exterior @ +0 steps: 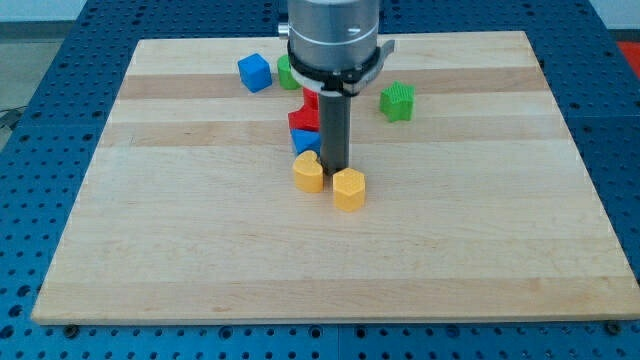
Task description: Move the blue triangle towards the center left of the board
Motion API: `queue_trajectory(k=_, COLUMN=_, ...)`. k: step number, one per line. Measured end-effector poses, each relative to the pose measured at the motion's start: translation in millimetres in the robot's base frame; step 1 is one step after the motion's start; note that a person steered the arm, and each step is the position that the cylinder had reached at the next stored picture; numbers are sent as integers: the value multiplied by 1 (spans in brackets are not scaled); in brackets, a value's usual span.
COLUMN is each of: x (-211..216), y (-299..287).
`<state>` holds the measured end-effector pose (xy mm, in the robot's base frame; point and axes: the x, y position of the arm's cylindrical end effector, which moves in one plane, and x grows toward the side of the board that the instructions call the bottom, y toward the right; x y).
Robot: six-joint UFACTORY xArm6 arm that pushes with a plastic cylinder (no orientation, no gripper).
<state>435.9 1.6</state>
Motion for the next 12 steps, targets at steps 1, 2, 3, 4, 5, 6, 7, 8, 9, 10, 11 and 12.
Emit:
queue_trajectory(k=1, x=-31, y=18)
queue_trajectory(k=2, x=-31, y=15)
queue_trajectory(k=3, x=-21, y=-20)
queue_trajectory(k=4, x=-5, y=-74)
queue_trajectory(k=5, x=28, y=-136)
queue_trajectory(k=6, x=29, y=-139)
queue_trajectory(k=7, x=24, y=-139)
queue_trajectory(k=8, x=-11, y=-149)
queue_trajectory(k=9, x=-16, y=-152)
queue_trajectory(k=10, x=-41, y=-156)
queue_trajectory(k=11, x=-52, y=-157)
queue_trajectory(k=12, x=-59, y=-164)
